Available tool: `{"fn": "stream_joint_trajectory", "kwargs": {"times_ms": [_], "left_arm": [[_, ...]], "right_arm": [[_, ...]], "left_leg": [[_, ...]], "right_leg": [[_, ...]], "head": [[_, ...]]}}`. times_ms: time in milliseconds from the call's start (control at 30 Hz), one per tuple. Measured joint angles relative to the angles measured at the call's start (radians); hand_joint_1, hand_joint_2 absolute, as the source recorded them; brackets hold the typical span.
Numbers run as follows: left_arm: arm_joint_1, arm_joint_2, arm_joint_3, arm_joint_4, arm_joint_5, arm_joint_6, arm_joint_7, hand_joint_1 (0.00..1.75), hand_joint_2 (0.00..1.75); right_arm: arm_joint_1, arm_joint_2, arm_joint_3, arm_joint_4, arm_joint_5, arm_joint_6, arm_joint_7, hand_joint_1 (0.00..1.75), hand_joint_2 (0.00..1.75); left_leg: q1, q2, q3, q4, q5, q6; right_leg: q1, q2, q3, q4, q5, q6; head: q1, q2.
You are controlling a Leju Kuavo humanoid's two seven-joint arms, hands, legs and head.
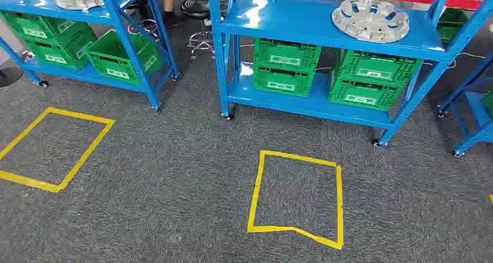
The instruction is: Take the parts from the cabinet and place them on the table.
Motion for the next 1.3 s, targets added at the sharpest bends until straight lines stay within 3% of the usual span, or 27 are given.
{"fn": "stream_joint_trajectory", "kwargs": {"times_ms": [33,67,167,200,233,267,333,367,400,533,567,600,667,700,733,800,833,867,900,1000,1033,1067,1100,1167,1200,1233,1300], "left_arm": [[0.029,0.000,0.000,0.029,0.000,0.000,0.000,0.00,1.75],[0.055,-0.001,0.000,0.064,0.000,0.000,0.000,0.00,1.75],[0.131,0.002,0.000,0.167,0.000,0.000,0.001,0.00,1.75],[0.149,0.003,0.000,0.192,0.000,0.000,0.001,0.00,1.75],[0.161,0.004,0.000,0.205,0.000,0.000,0.002,0.00,1.75],[0.163,0.006,0.000,0.209,0.000,0.000,0.002,0.00,1.75],[0.136,0.007,0.000,0.197,0.000,0.000,-0.001,0.00,1.75],[0.116,0.007,0.000,0.177,0.000,0.000,-0.002,0.00,1.75],[0.092,0.006,0.000,0.155,0.000,0.000,-0.003,0.00,1.75],[-0.025,-0.001,-0.001,0.025,0.000,0.000,-0.004,0.00,1.75],[-0.055,-0.002,-0.001,-0.009,0.000,0.000,-0.005,0.00,1.75],[-0.082,-0.002,0.000,-0.047,0.000,0.000,-0.004,0.00,1.75],[-0.121,-0.001,0.000,-0.109,0.000,0.000,-0.005,0.00,1.75],[-0.138,0.000,0.000,-0.131,0.000,0.000,-0.004,0.00,1.75],[-0.146,0.000,0.000,-0.146,0.000,0.000,-0.004,0.00,1.75],[-0.145,0.000,0.000,-0.153,0.000,0.000,-0.004,0.00,1.75],[-0.134,0.000,0.000,-0.145,0.000,0.000,-0.004,0.00,1.75],[-0.117,0.000,0.000,-0.130,0.000,0.000,-0.003,0.00,1.75],[-0.093,0.000,0.000,-0.109,0.000,0.000,-0.001,0.00,1.75],[-0.018,-0.002,0.000,-0.018,0.000,0.000,0.002,0.00,1.75],[0.008,-0.003,0.000,0.013,0.000,0.000,0.001,0.00,1.75],[0.040,-0.002,0.000,0.051,0.000,0.000,0.001,0.00,1.75],[0.066,-0.003,-0.001,0.084,0.000,0.000,-0.001,0.00,1.75],[0.118,-0.001,-0.001,0.156,0.000,0.000,0.000,0.00,1.75],[0.141,0.002,-0.001,0.183,0.000,0.000,0.001,0.00,1.75],[0.157,0.003,-0.001,0.201,0.000,0.000,0.002,0.00,1.75],[0.160,0.006,-0.001,0.209,0.000,0.000,0.001,0.00,1.75]], "right_arm": [[-0.027,0.000,0.000,-0.033,0.000,0.000,0.000,0.00,0.00],[-0.053,0.000,0.000,-0.068,0.000,0.000,0.000,0.00,0.00],[-0.126,-0.001,0.000,-0.163,0.000,0.000,0.000,0.00,0.00],[-0.141,-0.001,0.000,-0.182,0.000,0.000,0.000,0.00,0.00],[-0.148,-0.001,0.000,-0.197,0.000,0.000,0.000,0.00,0.00],[-0.150,-0.001,0.000,-0.201,0.000,0.000,0.000,0.00,0.00],[-0.128,-0.001,0.000,-0.194,0.000,0.000,0.003,0.00,0.00],[-0.108,0.000,0.000,-0.177,0.000,0.000,0.003,0.00,0.00],[-0.087,0.000,0.000,-0.156,0.000,0.000,0.005,0.00,0.00],[0.031,0.001,0.000,-0.031,0.000,0.000,0.006,0.00,0.00],[0.062,0.001,0.000,0.000,0.000,0.000,0.006,0.00,0.00],[0.088,0.001,0.000,0.037,0.000,0.000,0.006,0.00,0.00],[0.126,0.001,0.000,0.101,0.000,0.000,0.006,0.00,0.00],[0.145,0.000,0.000,0.125,0.000,0.000,0.006,0.00,0.00],[0.156,0.000,0.000,0.141,0.000,0.000,0.006,0.00,0.00],[0.161,0.000,0.000,0.147,0.000,0.000,0.006,0.00,0.00],[0.146,0.000,0.000,0.142,0.000,0.000,0.004,0.00,0.00],[0.125,0.000,0.000,0.129,0.000,0.000,0.003,0.00,0.00],[0.098,0.000,0.000,0.105,0.000,0.000,0.003,0.00,0.00],[0.018,0.000,0.000,0.019,0.000,0.000,0.001,0.00,0.00],[-0.008,0.000,0.000,-0.013,0.000,0.000,0.000,0.00,0.00],[-0.034,0.000,0.000,-0.047,0.000,0.000,0.000,0.00,0.00],[-0.062,-0.002,0.000,-0.086,0.000,0.000,0.001,0.00,0.00],[-0.115,-0.002,0.000,-0.151,0.000,0.000,0.000,0.00,0.00],[-0.133,-0.003,0.000,-0.173,0.000,0.000,0.000,0.00,0.00],[-0.146,-0.002,0.000,-0.192,0.000,0.000,0.000,0.00,0.00],[-0.150,-0.002,0.000,-0.201,0.000,0.000,0.000,0.00,0.00]], "left_leg": [[0.002,-0.005,0.003,0.008,-0.005,-0.008],[0.003,-0.031,-0.006,0.033,-0.025,-0.013],[0.004,-0.054,-0.120,0.262,-0.146,-0.020],[0.004,-0.056,-0.148,0.315,-0.158,-0.021],[0.004,-0.056,-0.154,0.319,-0.143,-0.020],[0.004,-0.057,-0.138,0.273,-0.104,-0.018],[0.005,-0.067,-0.058,0.095,-0.006,-0.014],[0.008,-0.095,-0.021,0.013,0.015,-0.013],[0.001,-0.090,-0.012,0.009,0.016,-0.005],[0.003,-0.074,-0.018,0.006,0.021,0.025],[0.005,-0.072,-0.019,0.005,0.023,0.030],[0.005,-0.071,-0.020,0.005,0.022,0.035],[0.002,-0.063,-0.023,0.007,0.021,0.037],[0.002,-0.059,-0.027,0.009,0.020,0.038],[0.001,-0.056,-0.028,0.011,0.019,0.039],[0.001,-0.045,-0.024,0.011,0.016,0.037],[0.001,-0.035,-0.021,0.011,0.014,0.034],[0.001,-0.022,-0.015,0.012,0.011,0.031],[-0.006,-0.008,-0.019,0.011,0.005,0.024],[0.001,0.021,-0.006,0.003,0.003,0.009],[-0.003,0.032,0.003,0.002,0.000,0.003],[0.003,0.014,0.002,0.016,-0.010,-0.002],[0.002,-0.019,-0.015,0.056,-0.043,-0.006],[0.009,-0.046,-0.090,0.212,-0.127,-0.013],[0.008,-0.052,-0.125,0.280,-0.151,-0.017],[0.008,-0.056,-0.145,0.312,-0.150,-0.018],[0.009,-0.058,-0.119,0.234,-0.082,-0.018]], "right_leg": [[-0.009,0.007,0.006,-0.009,0.009,-0.009],[-0.010,0.014,0.007,-0.009,0.010,-0.012],[-0.008,0.053,0.001,-0.008,0.011,-0.018],[-0.008,0.066,0.001,-0.007,0.011,-0.018],[-0.009,0.077,0.002,-0.007,0.011,-0.018],[-0.009,0.085,0.004,-0.007,0.011,-0.018],[-0.011,0.094,0.010,-0.007,0.008,-0.013],[-0.011,0.095,0.011,-0.006,0.006,-0.008],[-0.004,0.095,0.003,-0.004,0.000,0.000],[-0.007,0.098,0.003,-0.006,0.000,0.022],[-0.008,0.074,-0.003,0.016,-0.015,0.026],[-0.006,0.050,-0.034,0.076,-0.053,0.030],[-0.008,0.035,-0.117,0.239,-0.133,0.035],[-0.008,0.034,-0.152,0.306,-0.153,0.036],[-0.008,0.034,-0.162,0.324,-0.148,0.036],[-0.007,0.030,-0.110,0.213,-0.074,0.031],[-0.006,0.015,-0.055,0.109,-0.027,0.026],[-0.002,-0.020,-0.002,0.014,0.001,0.018],[0.003,-0.037,0.006,0.005,-0.002,0.015],[0.009,-0.006,0.001,-0.001,0.001,0.002],[0.003,0.007,0.002,-0.010,0.006,-0.005],[-0.005,0.017,0.010,-0.018,0.014,-0.009],[-0.008,0.028,0.009,-0.019,0.015,-0.014],[-0.008,0.059,0.004,-0.015,0.017,-0.018],[-0.008,0.075,0.001,-0.013,0.017,-0.018],[-0.008,0.090,-0.001,-0.010,0.017,-0.017],[-0.009,0.109,0.002,-0.009,0.015,-0.015]], "head": [[0.000,0.000],[-0.004,0.000],[-0.007,0.000],[-0.007,0.000],[-0.007,0.000],[-0.008,0.000],[-0.008,0.000],[-0.008,0.000],[-0.009,0.000],[-0.008,0.000],[-0.006,0.000],[0.000,0.000],[0.000,0.000],[0.000,0.000],[0.000,0.000],[0.001,0.000],[0.000,0.000],[0.000,0.000],[-0.001,0.000],[-0.002,0.000],[-0.001,0.000],[-0.001,0.000],[-0.009,0.000],[-0.012,0.000],[-0.011,0.000],[-0.012,0.000],[-0.012,0.000]]}}
